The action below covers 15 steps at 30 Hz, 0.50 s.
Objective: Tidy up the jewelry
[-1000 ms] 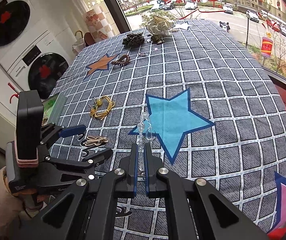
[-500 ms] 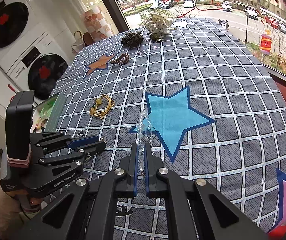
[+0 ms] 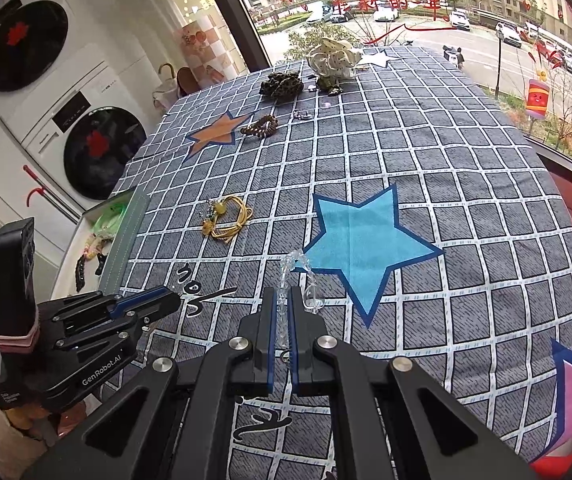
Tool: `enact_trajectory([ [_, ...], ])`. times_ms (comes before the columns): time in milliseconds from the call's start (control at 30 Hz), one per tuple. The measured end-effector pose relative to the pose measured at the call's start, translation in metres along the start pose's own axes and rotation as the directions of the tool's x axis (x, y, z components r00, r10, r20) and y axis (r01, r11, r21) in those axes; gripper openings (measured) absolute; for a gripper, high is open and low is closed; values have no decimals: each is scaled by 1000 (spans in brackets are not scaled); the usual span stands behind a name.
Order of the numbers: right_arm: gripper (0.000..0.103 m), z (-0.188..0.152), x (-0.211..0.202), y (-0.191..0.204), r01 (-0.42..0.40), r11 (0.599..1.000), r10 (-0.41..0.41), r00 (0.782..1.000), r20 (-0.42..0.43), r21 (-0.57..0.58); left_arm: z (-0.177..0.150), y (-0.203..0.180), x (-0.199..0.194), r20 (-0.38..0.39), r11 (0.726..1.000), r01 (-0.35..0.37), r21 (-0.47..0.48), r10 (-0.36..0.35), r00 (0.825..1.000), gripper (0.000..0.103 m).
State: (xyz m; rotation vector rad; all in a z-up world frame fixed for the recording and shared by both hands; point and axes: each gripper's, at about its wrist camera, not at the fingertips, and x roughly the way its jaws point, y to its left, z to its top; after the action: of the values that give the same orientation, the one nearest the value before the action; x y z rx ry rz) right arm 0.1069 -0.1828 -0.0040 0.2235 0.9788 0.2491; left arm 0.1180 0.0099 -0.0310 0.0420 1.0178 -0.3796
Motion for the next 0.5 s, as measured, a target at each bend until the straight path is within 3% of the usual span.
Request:
enact_trajectory([
  [500, 6, 14, -6, 45, -48, 997, 48, 999, 2, -57, -3, 32, -39, 54, 995, -62, -72, 66, 996, 17],
])
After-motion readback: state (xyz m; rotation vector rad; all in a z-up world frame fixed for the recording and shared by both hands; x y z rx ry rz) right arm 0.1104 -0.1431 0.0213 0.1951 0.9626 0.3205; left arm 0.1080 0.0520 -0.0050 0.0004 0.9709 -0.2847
